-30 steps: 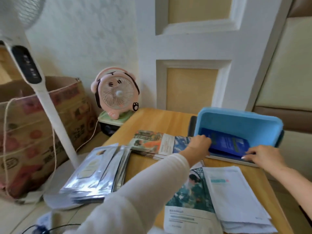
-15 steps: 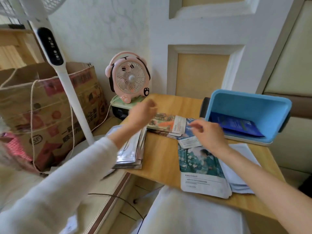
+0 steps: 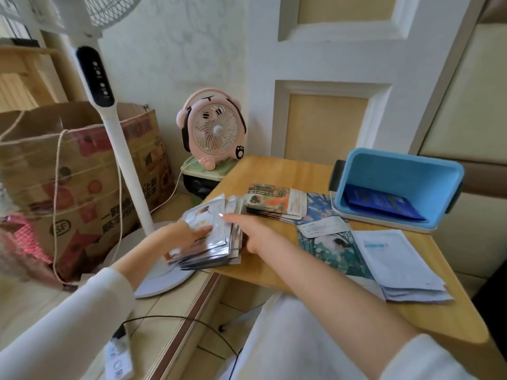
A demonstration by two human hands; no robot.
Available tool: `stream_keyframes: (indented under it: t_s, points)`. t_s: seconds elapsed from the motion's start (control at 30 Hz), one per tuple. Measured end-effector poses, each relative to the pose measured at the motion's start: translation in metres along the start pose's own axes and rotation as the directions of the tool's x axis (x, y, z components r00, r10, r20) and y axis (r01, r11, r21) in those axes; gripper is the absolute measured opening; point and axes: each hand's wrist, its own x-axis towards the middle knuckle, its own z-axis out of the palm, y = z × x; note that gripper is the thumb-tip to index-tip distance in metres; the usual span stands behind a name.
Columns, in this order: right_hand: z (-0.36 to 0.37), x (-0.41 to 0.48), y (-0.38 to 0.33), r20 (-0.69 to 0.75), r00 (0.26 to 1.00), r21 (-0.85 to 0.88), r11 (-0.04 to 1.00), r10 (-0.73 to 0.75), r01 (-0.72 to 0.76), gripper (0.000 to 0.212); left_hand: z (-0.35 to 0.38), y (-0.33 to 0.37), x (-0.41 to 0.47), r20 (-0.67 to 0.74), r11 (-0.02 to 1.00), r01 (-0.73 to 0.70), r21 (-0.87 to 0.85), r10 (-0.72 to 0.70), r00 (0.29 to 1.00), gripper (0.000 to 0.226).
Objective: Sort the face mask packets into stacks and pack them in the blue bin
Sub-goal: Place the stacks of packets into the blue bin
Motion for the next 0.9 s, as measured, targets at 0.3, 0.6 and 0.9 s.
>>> stream_keyframes:
  t_s: [0.3,0.6,0.9]
  points:
    - [-0.011,-0.008,0.001,0.073,0.997,-0.204,0.979,-0.004,0.019,0.060,0.024,-0.001,-0.038,0.074,0.978,-0.192,-0.086,0.198,0.977,0.061]
    - [-0.118,-0.076,-0.060,0.018,0.945,-0.400,0.864,-0.326,0.305,0.048,0.057,0.067,-0.034,-0.207,0.542,-0.479,-0.691,0.487,0.849,0.087]
    - [-0.234,-0.135,-0.084,0.036,0.812,-0.893,0.347,-0.583,0.288,0.057,0.097,0.172,-0.048,-0.423,0.495,-0.785,-0.374,0.662,0.619,0.110]
